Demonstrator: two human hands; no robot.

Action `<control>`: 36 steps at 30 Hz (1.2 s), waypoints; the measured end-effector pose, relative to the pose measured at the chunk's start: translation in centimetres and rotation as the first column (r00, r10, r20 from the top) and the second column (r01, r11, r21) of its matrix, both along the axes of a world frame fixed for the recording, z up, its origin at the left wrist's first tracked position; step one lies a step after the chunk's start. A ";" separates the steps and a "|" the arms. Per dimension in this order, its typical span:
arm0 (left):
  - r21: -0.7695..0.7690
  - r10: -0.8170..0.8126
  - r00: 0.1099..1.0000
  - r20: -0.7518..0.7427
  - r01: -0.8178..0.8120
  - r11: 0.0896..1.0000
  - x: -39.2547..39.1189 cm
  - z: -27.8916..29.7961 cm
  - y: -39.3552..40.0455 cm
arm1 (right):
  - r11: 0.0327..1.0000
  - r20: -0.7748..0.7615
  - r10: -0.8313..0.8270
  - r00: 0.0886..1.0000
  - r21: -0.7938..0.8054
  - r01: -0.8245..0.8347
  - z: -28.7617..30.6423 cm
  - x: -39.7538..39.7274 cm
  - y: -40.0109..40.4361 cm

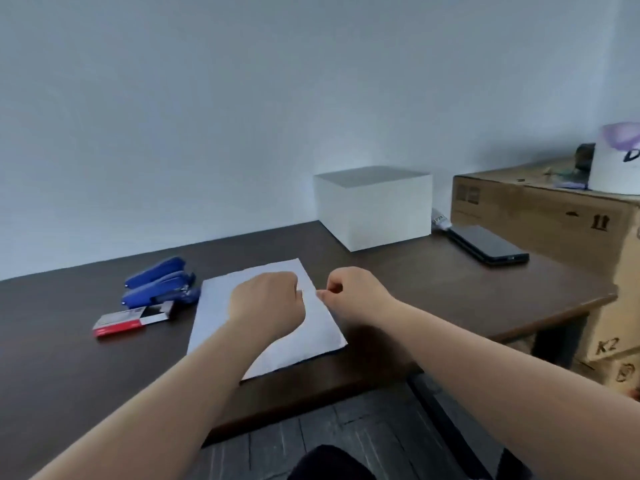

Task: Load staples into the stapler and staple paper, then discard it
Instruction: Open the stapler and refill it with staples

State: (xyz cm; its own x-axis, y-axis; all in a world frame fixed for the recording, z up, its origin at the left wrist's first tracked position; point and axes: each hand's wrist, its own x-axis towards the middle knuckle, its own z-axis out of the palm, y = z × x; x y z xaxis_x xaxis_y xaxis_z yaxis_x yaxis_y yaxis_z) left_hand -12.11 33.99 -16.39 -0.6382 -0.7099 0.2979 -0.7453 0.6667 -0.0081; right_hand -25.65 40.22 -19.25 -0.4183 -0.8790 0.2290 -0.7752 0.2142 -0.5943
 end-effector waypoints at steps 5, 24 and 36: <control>0.045 0.137 0.989 -0.050 -0.135 0.990 4.4 -1.3 -7.4 | 0.995 -0.037 0.080 0.996 0.070 -0.077 -0.6 1.4 -8.7; 0.113 0.279 0.928 -0.245 -0.258 0.959 13.0 -2.3 -21.6 | 0.976 -0.135 0.206 0.969 0.097 -0.194 -1.8 4.9 -25.7; -0.004 0.174 0.982 0.068 -0.174 0.985 10.6 -0.2 -22.5 | 0.948 -0.321 0.307 0.896 0.190 -0.256 -1.9 3.9 -26.4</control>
